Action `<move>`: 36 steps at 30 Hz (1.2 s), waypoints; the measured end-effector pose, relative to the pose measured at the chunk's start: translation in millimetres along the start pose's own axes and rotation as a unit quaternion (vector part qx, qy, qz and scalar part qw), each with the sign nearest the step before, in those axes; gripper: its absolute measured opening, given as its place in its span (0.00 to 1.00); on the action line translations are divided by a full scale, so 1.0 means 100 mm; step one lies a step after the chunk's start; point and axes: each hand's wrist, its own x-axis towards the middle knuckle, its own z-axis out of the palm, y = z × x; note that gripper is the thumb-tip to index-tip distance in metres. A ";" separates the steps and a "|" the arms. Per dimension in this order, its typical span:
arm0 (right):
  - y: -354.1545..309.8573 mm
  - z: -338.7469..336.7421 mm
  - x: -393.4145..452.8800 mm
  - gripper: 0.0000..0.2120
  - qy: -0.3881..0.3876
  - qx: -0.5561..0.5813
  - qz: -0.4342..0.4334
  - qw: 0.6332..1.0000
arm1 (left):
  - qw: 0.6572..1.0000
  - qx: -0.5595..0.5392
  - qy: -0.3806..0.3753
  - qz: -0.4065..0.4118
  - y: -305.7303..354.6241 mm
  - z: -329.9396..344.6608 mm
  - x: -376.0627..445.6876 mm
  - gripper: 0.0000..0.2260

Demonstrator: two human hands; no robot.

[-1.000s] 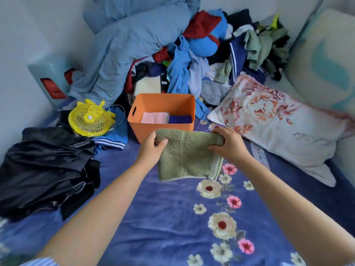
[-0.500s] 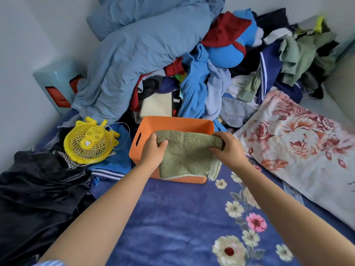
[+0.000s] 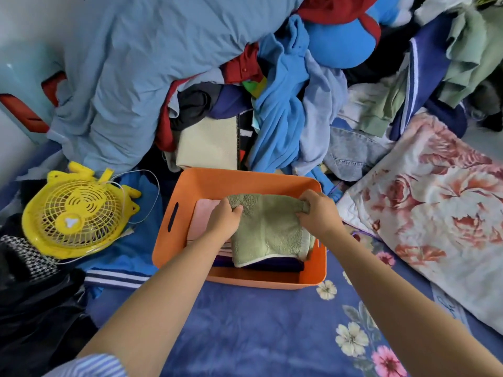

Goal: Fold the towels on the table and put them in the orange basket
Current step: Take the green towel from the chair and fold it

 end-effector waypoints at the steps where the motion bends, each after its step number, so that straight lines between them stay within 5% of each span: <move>1: 0.08 0.14 0.17 0.12 -0.029 -0.036 0.018 0.999 | 1.000 0.008 -0.025 -0.011 -0.08 0.15 0.20 0.15; 3: 0.16 0.28 0.30 0.12 -0.078 -0.095 0.051 0.991 | 0.998 0.023 -0.053 -0.016 -0.19 0.35 0.37 0.09; 6: 0.29 0.50 0.52 0.03 -0.119 -0.146 0.088 0.978 | 0.994 0.055 -0.094 -0.015 -0.26 0.62 0.65 0.14; 8: 0.41 0.67 0.68 0.10 -0.123 -0.169 0.114 0.971 | 0.993 0.070 -0.097 -0.020 -0.27 0.80 0.83 0.16; 10: 0.50 0.80 0.80 0.06 -0.108 -0.187 0.133 0.967 | 0.994 0.072 -0.084 -0.016 -0.25 0.96 0.99 0.16; 21: 0.91 1.49 1.14 0.15 0.031 -0.223 0.111 0.968 | 0.976 0.174 0.088 0.094 -0.56 1.56 1.39 0.23; 25: 1.01 1.73 0.97 0.21 0.056 -0.210 0.086 0.972 | 0.922 0.260 0.197 0.208 -0.66 1.62 1.41 0.20; 29: 1.16 1.92 0.89 0.27 -0.004 -0.237 0.084 0.968 | 0.932 0.280 0.091 0.210 -0.84 1.74 1.51 0.23; 36: 1.20 1.97 0.98 0.29 -0.075 -0.283 0.114 0.949 | 0.932 0.322 0.035 0.164 -0.80 1.76 1.58 0.22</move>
